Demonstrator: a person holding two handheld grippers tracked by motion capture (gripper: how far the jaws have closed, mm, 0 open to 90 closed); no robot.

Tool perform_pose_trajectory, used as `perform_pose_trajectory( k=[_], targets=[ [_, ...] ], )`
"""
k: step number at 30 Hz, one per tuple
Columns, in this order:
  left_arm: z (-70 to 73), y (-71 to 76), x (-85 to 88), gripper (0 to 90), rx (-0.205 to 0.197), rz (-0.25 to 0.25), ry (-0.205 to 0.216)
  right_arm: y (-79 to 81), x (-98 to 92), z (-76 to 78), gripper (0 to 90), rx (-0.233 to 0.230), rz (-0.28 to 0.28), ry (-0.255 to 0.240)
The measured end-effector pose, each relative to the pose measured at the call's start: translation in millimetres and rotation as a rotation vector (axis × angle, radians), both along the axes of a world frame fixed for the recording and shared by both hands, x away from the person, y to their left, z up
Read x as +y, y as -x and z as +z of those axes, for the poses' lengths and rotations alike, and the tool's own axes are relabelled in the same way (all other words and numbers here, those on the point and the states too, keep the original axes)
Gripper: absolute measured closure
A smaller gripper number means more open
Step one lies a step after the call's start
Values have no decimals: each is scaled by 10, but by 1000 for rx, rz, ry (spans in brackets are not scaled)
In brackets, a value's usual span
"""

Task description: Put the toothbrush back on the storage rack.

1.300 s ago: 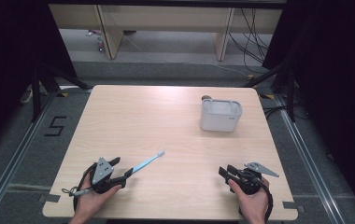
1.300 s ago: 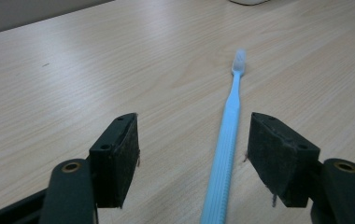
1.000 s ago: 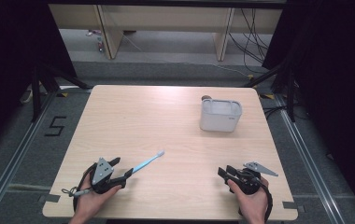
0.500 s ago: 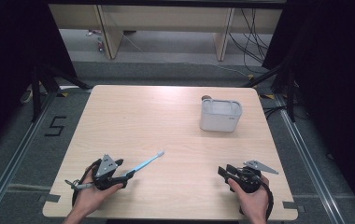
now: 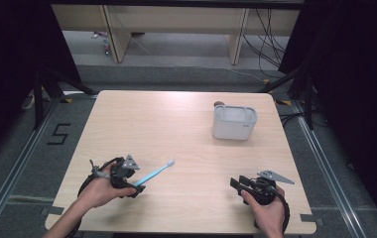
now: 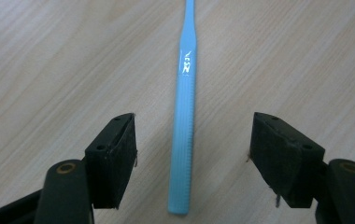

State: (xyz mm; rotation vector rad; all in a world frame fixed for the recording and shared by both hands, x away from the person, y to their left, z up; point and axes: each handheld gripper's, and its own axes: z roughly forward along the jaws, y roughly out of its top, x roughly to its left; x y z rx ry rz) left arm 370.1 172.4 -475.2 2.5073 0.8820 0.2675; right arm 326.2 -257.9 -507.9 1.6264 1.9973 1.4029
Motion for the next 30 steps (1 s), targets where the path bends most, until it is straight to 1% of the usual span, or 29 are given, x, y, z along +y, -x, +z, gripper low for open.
perform_pose_trajectory(
  k=[1,2,3,4,5,6,7,9,10,11,12,13,15,17,19,20,21,22,23,24,25,26,27,28,30],
  targets=[
    [10,-27,-21,319,14,-15,-26,-1,-2,-2,531,1,1,-1],
    [16,-56,-47,323,26,-24,-43,6,-16,9,530,7,-9,31],
    [16,-56,-47,336,26,-24,-43,6,-16,8,530,8,-8,29],
    [31,-120,-100,363,44,-31,-59,-6,0,-9,528,4,-2,3],
    [47,-158,-119,375,55,-40,-69,-12,6,-16,527,16,11,-13],
    [59,-189,-138,385,70,-48,-82,-9,-1,-10,526,15,7,9],
    [64,-214,-158,392,85,-50,-90,-7,1,-10,526,18,9,5],
    [81,-272,-185,408,102,-68,-118,-7,-2,-12,526,21,10,8],
    [83,-291,-201,420,113,-67,-125,-7,-3,-12,526,18,10,1],
    [88,-315,-218,429,128,-65,-142,-9,-7,-9,526,19,12,1],
    [91,-330,-227,442,134,-68,-151,-11,-12,-7,526,18,12,2],
    [94,-343,-240,449,140,-69,-162,-9,-20,1,526,19,4,20],
    [103,-365,-263,466,157,-76,-173,-11,-17,-1,526,12,9,1],
    [111,-386,-285,488,168,-78,-179,-11,-15,0,526,12,11,1],
    [109,-408,-305,511,178,-86,-202,-11,-10,0,526,16,7,12],
    [108,-417,-317,521,185,-90,-212,0,17,2,526,43,4,-27],
    [105,-430,-329,535,187,-94,-225,0,25,0,526,46,2,-25],
    [100,-441,-342,544,185,-98,-241,-3,24,-1,526,35,10,-20],
    [99,-455,-354,554,187,-108,-263,-14,13,-7,526,16,18,5],
    [98,-469,-368,566,189,-115,-276,-15,17,-8,526,15,21,-1],
    [96,-479,-383,574,192,-120,-281,-22,22,-15,526,11,16,6],
    [94,-490,-400,581,198,-125,-283,-17,21,-3,526,19,18,5],
    [85,-492,-409,588,197,-125,-279,-16,19,2,526,19,20,3],
    [90,-502,-422,590,206,-134,-293,-16,20,4,526,19,18,3],
    [85,-507,-447,598,216,-140,-301,-16,19,3,526,19,19,2]
  ],
)
